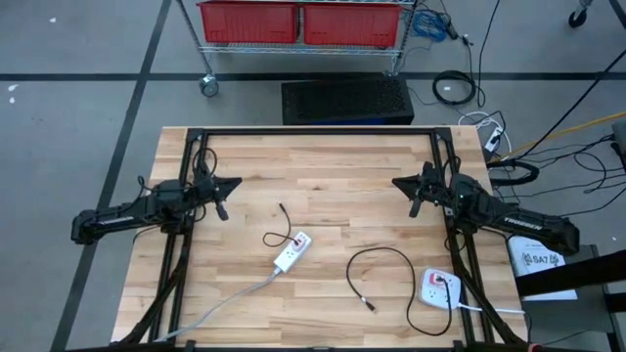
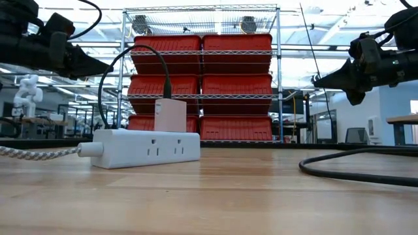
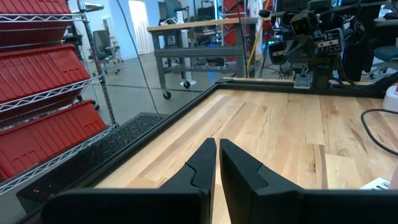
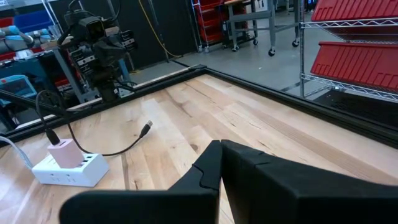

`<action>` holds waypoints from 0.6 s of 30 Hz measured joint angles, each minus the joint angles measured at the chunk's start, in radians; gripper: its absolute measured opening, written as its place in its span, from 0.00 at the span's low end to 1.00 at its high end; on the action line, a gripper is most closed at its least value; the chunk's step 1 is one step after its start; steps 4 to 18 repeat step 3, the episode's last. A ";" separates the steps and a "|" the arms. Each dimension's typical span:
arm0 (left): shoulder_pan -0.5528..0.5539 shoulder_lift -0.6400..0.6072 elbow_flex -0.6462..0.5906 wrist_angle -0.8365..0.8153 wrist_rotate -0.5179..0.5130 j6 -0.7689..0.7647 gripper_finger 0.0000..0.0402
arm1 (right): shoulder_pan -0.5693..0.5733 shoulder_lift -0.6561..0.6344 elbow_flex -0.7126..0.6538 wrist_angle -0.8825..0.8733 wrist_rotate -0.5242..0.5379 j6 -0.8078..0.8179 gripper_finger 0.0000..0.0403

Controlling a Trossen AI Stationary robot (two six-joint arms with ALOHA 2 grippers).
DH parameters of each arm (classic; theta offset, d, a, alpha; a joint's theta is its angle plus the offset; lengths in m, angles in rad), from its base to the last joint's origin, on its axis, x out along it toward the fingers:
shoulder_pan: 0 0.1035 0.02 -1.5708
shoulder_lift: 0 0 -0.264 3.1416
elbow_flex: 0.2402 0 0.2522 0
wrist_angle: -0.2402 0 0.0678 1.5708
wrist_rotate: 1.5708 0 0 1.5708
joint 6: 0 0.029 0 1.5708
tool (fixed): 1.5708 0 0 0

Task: Insert USB
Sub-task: Return to Home Position

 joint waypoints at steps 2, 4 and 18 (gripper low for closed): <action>0.000 0.000 0.000 0.000 0.000 0.000 0.07 | 0.000 0.000 0.000 0.000 0.000 0.000 0.00; 0.000 0.000 0.000 0.000 0.000 0.000 0.07 | 0.000 0.000 0.000 0.000 0.000 0.000 0.00; 0.000 0.000 0.000 0.000 0.000 0.000 0.07 | 0.000 0.000 0.000 0.000 0.000 0.000 0.00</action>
